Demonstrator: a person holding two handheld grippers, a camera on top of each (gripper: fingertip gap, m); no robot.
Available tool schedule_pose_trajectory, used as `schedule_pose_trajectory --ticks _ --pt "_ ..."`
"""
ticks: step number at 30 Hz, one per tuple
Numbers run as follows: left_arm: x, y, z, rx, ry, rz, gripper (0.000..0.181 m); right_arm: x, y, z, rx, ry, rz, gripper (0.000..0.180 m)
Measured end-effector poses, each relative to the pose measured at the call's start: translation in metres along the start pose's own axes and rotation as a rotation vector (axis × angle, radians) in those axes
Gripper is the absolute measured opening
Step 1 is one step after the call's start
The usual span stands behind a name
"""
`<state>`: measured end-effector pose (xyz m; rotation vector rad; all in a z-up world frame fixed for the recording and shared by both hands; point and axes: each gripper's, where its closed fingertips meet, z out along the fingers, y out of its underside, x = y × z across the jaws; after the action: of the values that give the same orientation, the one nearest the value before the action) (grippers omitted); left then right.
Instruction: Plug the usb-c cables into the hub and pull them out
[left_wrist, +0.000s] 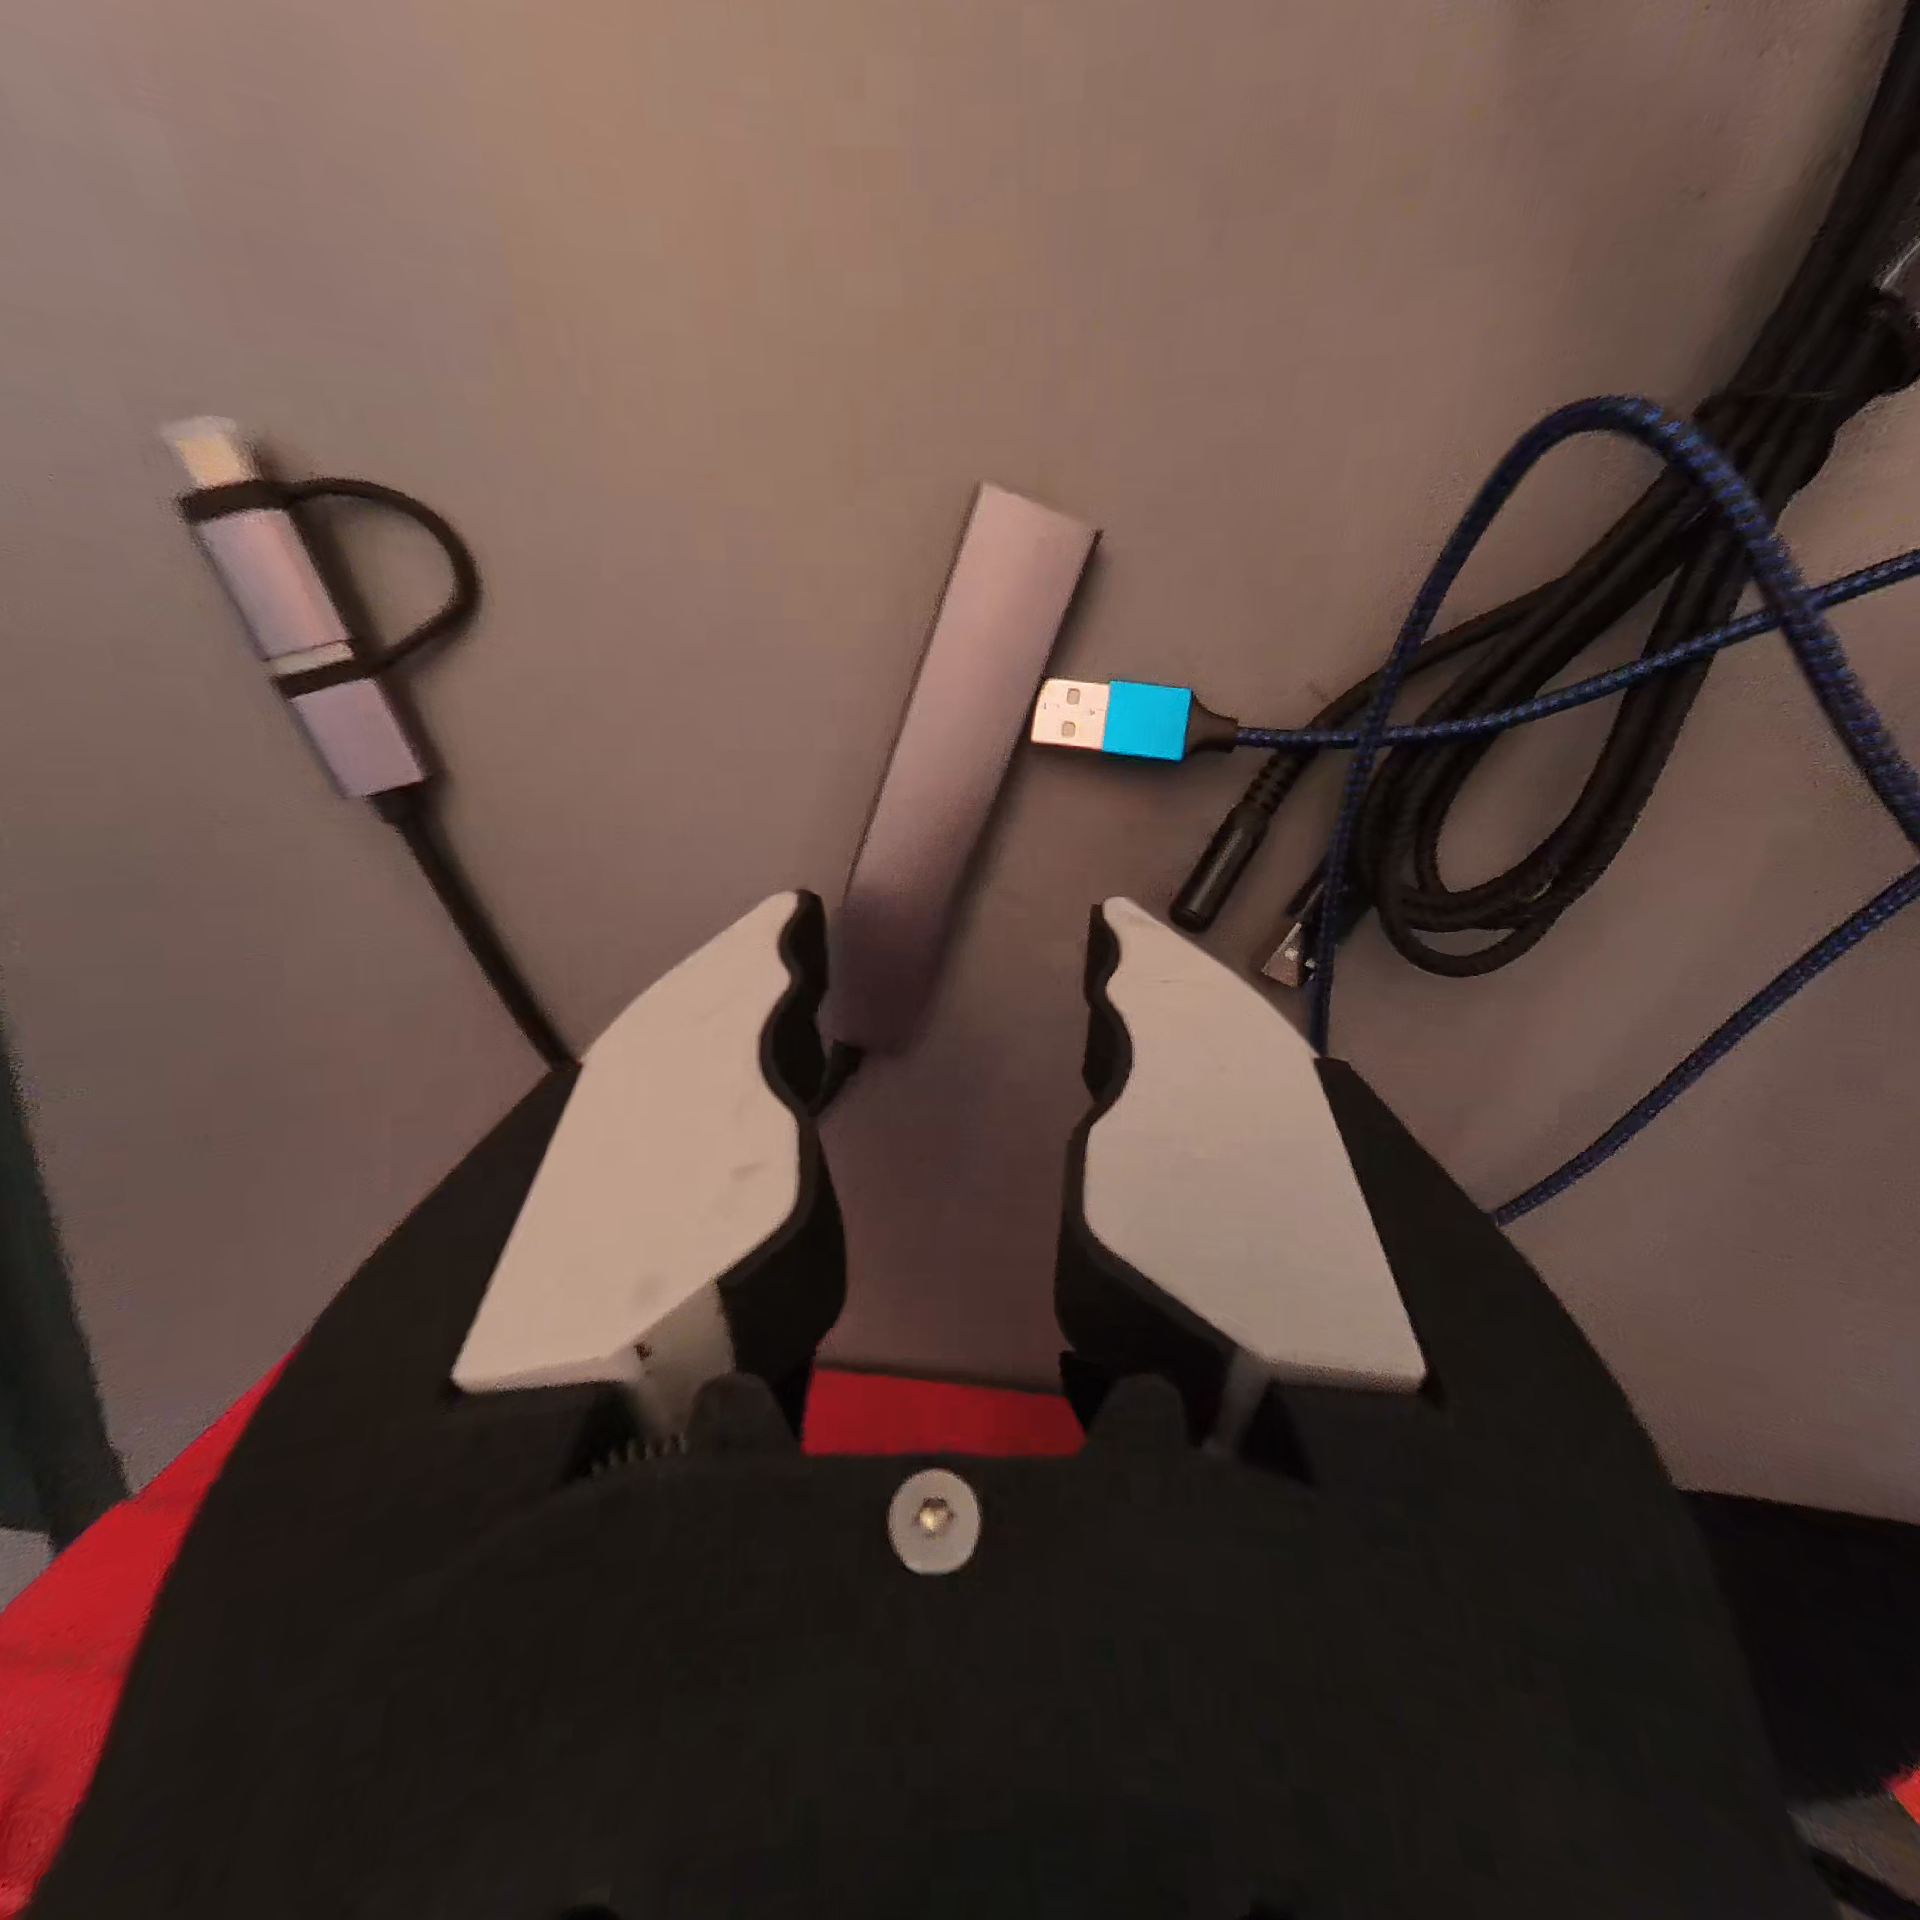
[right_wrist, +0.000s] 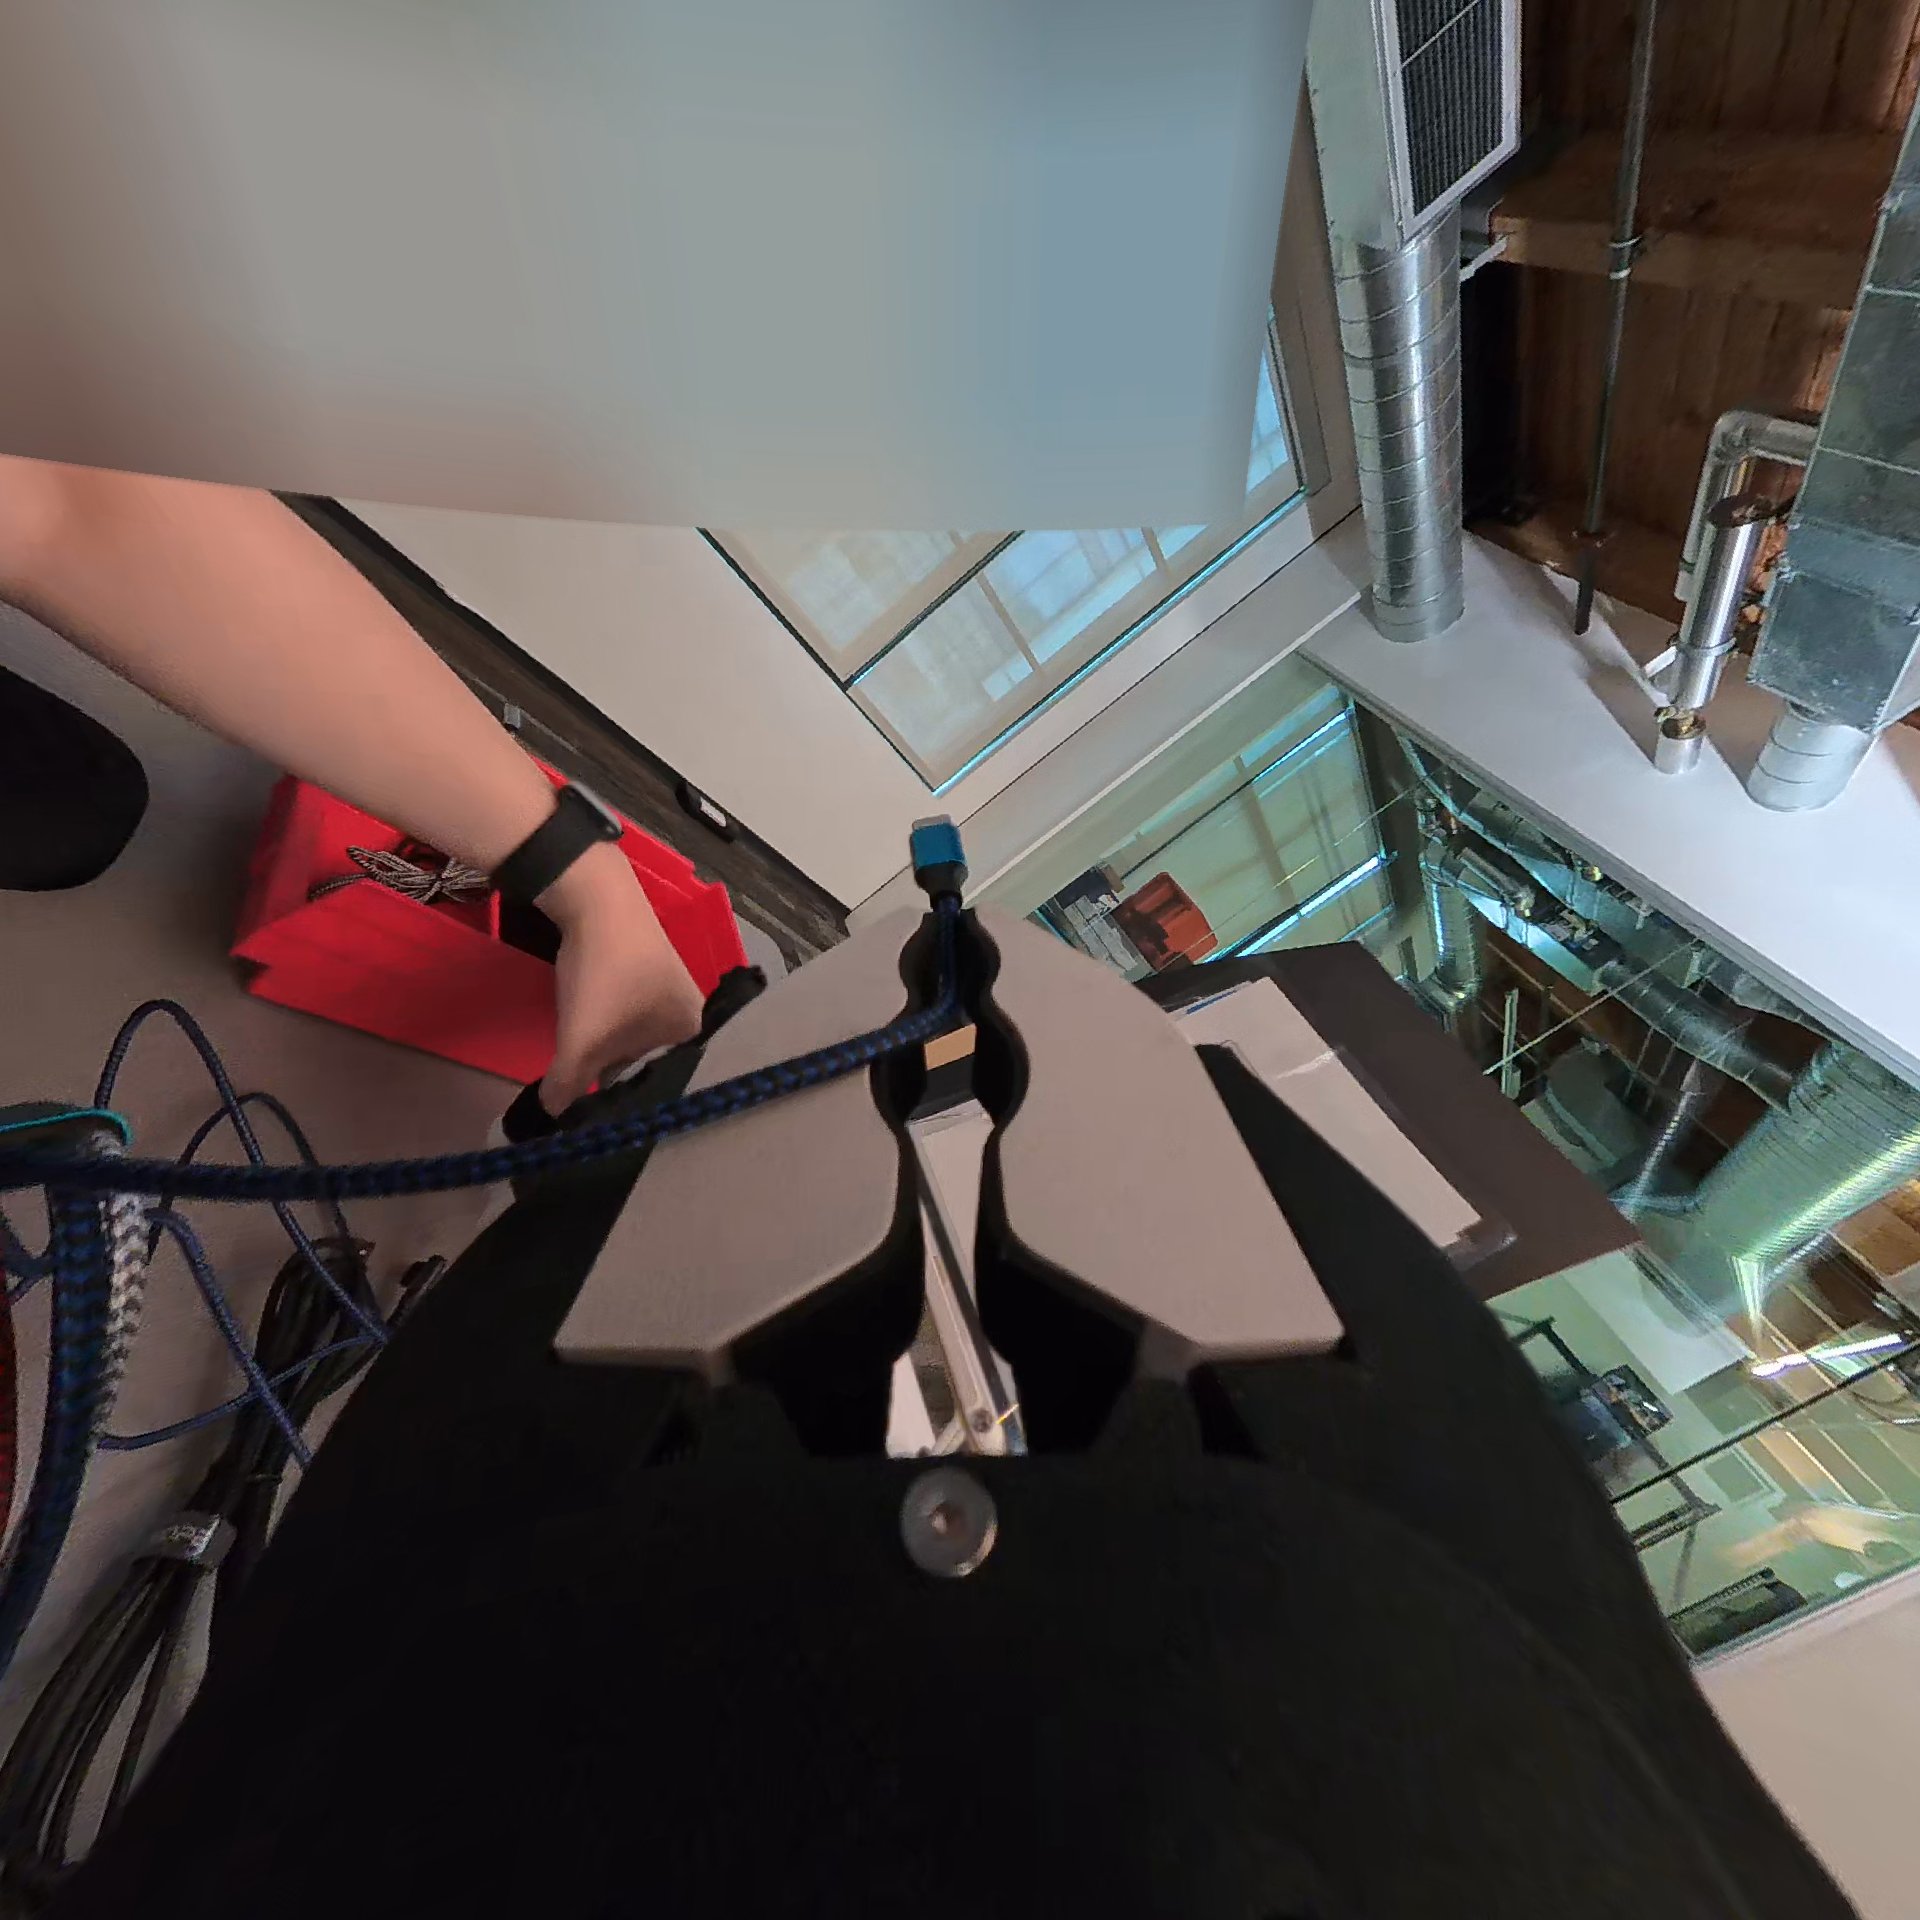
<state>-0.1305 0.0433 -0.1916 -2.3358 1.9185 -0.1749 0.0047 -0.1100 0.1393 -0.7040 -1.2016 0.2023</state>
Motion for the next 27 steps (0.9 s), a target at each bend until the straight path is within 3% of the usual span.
schedule_pose_trajectory --ticks 5,15,17,20,23,27 --pt "-0.005 0.013 0.013 -0.129 -0.036 0.049 0.042 0.006 -0.011 -0.011 0.044 0.019 0.001 0.003" --pt "-0.006 0.012 0.014 -0.195 -0.016 0.131 0.036 0.007 -0.014 -0.014 0.051 0.018 -0.005 0.003" --pt "-0.006 0.01 0.014 -0.206 -0.013 0.097 0.022 0.007 -0.013 -0.016 0.05 0.019 -0.006 0.003" --pt "-0.002 0.008 0.014 -0.232 0.004 -0.01 0.022 0.01 -0.012 -0.019 0.046 0.023 -0.005 0.003" --pt "0.004 -0.007 0.006 -0.11 0.064 -0.148 0.022 0.014 -0.01 -0.023 0.042 0.03 0.008 0.003" --pt "0.0 -0.038 -0.032 0.235 0.111 -0.363 0.022 0.017 0.006 -0.02 -0.023 0.032 0.029 0.003"
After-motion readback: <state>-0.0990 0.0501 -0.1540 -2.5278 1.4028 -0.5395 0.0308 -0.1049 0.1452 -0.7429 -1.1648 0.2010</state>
